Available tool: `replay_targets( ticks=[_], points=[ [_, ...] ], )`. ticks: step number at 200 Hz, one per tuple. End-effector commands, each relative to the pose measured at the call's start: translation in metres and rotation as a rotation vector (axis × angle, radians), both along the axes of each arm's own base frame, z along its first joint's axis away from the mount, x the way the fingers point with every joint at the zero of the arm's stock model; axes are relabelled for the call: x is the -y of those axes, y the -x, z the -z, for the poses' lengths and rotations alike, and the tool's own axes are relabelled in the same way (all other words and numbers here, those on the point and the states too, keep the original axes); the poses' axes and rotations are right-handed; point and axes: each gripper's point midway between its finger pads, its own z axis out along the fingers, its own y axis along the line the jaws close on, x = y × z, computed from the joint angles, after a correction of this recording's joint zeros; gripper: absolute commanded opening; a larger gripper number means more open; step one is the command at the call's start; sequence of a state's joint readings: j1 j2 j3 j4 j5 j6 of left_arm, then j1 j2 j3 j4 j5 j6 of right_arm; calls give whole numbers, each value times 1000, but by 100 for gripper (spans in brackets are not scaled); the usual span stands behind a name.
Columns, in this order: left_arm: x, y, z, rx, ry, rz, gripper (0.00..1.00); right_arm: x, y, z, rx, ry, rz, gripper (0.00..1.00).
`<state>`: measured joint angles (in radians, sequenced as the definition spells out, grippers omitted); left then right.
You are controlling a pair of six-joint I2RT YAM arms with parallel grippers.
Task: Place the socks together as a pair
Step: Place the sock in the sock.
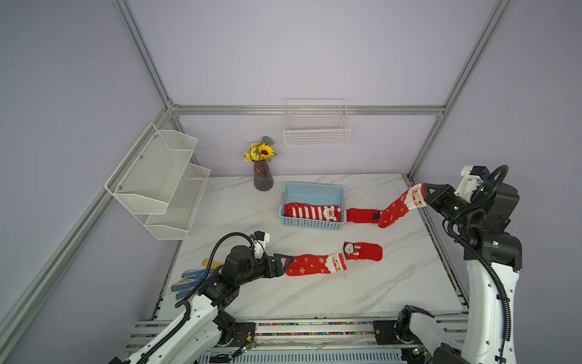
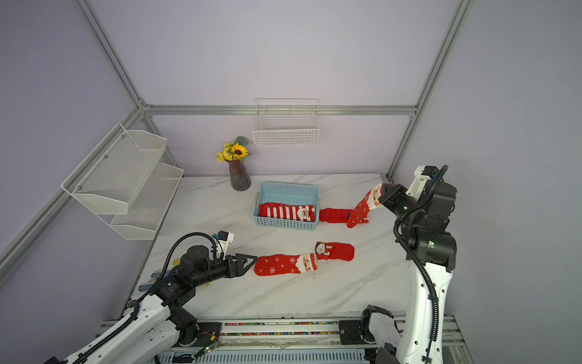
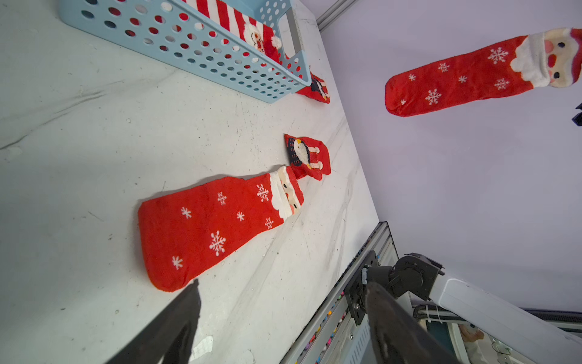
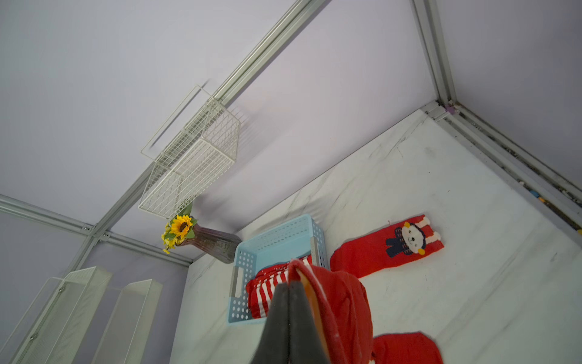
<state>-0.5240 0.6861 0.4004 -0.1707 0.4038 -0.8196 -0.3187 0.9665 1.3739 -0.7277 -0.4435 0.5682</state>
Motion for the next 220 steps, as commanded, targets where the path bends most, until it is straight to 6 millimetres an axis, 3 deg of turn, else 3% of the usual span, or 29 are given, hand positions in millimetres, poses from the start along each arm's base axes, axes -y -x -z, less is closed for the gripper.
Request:
replay_targets(
  ticks=[1,60,89,134,170,188,203,220],
  points=[
    [-4,3,7,-32,14,-30,82,-23,12,1,13,-93,-76,0],
    [-24,-3,3,-22,-11,-152,82,-64,26,14,54,-255,-191,0],
    [-30,-5,11,-45,-39,-188,82,-90,27,21,74,-329,-260,0],
    [-35,-6,18,-81,-46,-228,82,-153,11,38,40,-332,-377,0],
    [-45,-8,15,-61,-77,-272,83,-234,14,46,25,-286,-491,0],
    [-66,-11,3,-3,-194,-340,84,-284,22,51,26,-301,-549,0],
    [-83,-10,-4,7,-274,-388,84,-335,37,51,32,-315,-627,0],
    [-90,-9,-12,26,-298,-407,84,-379,54,40,69,-292,-687,0]
  ],
)
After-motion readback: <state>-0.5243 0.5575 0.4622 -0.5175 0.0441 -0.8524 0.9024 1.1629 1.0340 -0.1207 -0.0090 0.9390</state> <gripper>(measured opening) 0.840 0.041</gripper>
